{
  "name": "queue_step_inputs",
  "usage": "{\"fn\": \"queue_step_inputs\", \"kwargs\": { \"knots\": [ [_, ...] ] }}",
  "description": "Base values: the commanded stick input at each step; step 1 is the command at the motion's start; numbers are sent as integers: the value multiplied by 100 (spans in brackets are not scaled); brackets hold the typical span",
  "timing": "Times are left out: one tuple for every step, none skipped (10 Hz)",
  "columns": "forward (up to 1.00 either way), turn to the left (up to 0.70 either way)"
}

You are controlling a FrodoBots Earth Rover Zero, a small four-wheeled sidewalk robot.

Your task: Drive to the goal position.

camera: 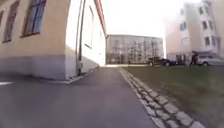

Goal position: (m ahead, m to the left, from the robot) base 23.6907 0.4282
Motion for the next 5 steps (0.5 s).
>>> {"fn": "queue_step_inputs", "kwargs": {
  "knots": [
    [85,0],
    [85,0],
    [85,0],
    [85,0],
    [85,0]
  ]
}}
